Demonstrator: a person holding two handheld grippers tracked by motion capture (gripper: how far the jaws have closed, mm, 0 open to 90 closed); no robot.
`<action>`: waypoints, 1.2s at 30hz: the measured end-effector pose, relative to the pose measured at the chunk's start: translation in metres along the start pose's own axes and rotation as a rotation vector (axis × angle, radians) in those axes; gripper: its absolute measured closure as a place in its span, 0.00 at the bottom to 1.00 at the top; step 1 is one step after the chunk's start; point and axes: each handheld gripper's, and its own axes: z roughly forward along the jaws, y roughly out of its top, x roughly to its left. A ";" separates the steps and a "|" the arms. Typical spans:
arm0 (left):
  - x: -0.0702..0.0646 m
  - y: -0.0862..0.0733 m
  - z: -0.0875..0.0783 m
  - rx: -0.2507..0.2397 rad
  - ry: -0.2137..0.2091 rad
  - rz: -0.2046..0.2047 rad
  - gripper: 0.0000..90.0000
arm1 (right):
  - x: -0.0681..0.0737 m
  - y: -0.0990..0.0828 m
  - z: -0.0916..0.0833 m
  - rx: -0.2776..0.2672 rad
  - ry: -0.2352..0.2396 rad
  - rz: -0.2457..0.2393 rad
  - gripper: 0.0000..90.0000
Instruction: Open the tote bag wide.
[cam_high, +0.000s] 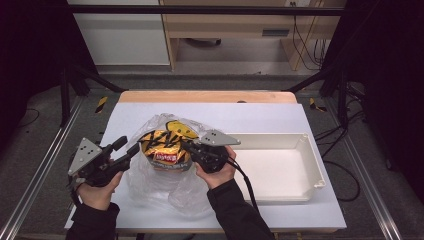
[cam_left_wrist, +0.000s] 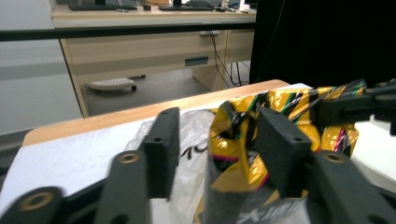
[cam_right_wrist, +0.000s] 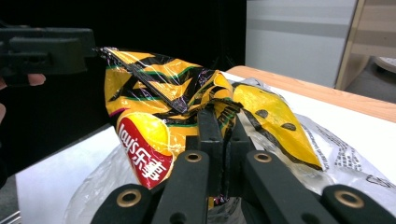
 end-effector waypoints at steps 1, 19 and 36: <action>0.003 -0.002 -0.002 0.006 0.012 0.005 0.47 | 0.000 0.000 -0.001 -0.005 0.007 0.003 1.00; 0.036 -0.043 0.006 0.123 0.088 -0.007 0.48 | 0.009 0.021 -0.016 -0.075 0.079 0.009 1.00; 0.046 -0.056 0.009 0.164 0.137 -0.013 0.51 | 0.032 0.045 -0.022 -0.110 0.169 0.000 1.00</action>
